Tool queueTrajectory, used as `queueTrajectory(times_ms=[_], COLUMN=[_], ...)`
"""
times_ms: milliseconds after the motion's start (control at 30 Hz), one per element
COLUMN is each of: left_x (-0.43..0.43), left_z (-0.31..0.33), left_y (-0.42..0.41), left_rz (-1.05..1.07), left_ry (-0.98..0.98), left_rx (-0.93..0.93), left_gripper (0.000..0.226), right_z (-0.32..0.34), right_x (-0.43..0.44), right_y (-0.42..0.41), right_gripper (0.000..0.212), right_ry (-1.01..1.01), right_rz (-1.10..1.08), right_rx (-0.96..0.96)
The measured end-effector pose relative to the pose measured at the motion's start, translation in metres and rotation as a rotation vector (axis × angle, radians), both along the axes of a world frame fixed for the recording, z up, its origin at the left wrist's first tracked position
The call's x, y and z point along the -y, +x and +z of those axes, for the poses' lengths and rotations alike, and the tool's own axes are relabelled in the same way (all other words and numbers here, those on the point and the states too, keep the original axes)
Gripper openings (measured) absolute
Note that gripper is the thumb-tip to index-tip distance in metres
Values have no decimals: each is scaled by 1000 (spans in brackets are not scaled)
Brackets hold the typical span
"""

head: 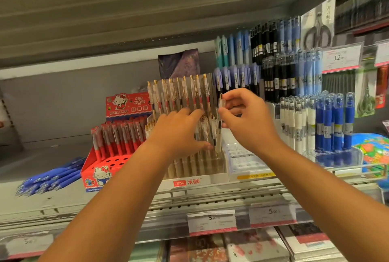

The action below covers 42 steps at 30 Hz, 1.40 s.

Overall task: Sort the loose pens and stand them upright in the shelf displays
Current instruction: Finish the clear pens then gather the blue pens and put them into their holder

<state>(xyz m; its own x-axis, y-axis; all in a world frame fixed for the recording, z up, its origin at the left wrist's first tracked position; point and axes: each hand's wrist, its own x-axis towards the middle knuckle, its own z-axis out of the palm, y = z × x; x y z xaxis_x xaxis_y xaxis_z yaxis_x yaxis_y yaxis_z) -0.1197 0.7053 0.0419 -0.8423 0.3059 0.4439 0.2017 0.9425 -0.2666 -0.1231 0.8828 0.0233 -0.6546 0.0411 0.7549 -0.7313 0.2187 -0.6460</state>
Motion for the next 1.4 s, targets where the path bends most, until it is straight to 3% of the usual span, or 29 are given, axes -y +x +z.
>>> queueTrajectory(times_ms=[400, 567, 700, 833, 1000, 1133, 1233, 1400], left_x=[1, 0, 1, 13, 57, 117, 166, 242], left_z=[-7, -7, -5, -3, -15, -44, -62, -65], left_y=[-5, -5, 2, 22, 76, 120, 148, 185], left_rz=[-24, -32, -43, -157, -335, -291, -216, -113], left_ry=[0, 9, 48, 180, 576, 774, 870, 902], left_rx=[-91, -83, -57, -172, -227, -180, -123, -67], left_gripper=[91, 91, 92, 73, 48, 42, 37, 31], right_z=[-35, -38, -37, -34, -31, -33, -38, -38], right_x=[13, 12, 6, 1, 15, 59, 107, 196], right_y=[-9, -12, -11, -2, 33, 64, 81, 103], right_gripper=[20, 24, 29, 29, 16, 22, 26, 26], right_ry=[227, 214, 87, -8, 26, 147, 258, 277], right_rz=[-25, -11, 52, 26, 156, 364, 401, 436], right_rx=[49, 62, 119, 115, 75, 144, 161, 167])
